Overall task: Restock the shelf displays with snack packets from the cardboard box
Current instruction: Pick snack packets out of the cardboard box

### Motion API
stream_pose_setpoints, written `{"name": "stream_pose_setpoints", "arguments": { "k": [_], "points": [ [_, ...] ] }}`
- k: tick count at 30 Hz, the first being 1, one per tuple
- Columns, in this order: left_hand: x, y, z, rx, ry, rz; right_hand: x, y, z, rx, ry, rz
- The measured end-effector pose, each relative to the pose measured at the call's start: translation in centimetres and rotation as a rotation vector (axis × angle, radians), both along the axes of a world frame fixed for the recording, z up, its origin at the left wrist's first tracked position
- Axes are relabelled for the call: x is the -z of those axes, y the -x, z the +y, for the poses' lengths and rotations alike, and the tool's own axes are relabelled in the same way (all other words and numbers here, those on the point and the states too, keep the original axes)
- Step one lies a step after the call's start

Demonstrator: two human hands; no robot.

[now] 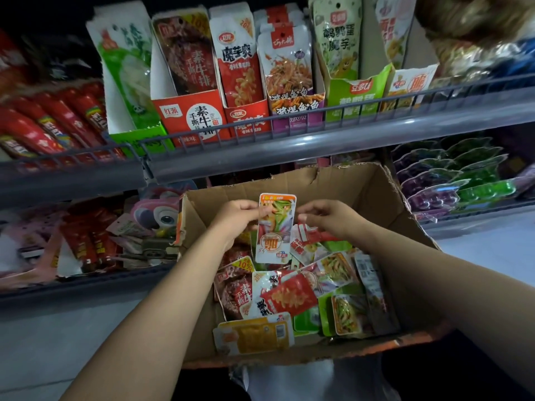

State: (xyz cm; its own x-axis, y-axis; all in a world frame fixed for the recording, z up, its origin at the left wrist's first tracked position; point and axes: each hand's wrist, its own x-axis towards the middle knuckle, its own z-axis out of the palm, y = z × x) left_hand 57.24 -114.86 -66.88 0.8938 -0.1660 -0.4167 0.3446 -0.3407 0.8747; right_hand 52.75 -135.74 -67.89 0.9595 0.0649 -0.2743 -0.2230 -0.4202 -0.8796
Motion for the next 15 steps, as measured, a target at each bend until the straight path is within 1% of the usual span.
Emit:
{"name": "stream_pose_setpoints", "arguments": {
  "k": [4,6,10,12,15],
  "points": [
    [-2.3,0.3,-0.4,-0.143,0.218,-0.013,-1.3,0.1,0.2,-0.038,-0.077,-0.004],
    [-3.1,0.8,-0.7,-0.182,0.276,-0.029,-2.1,0.1,0.1,-0.071,-0.108,0.013],
    [-4.5,1.3,-0.7,-0.240,0.351,-0.042,-4.1,-0.4,-0.5,-0.103,-0.170,0.096],
    [-5.3,1.4,-0.5,-0.282,0.422,-0.041,-5.0,-0.6,-1.0,-0.113,-0.193,0.147],
    [-6.6,1.6,-0.2,-0.299,0.532,-0.048,-6.6,-1.0,-2.0,-0.073,-0.256,0.154]
  ]
}}
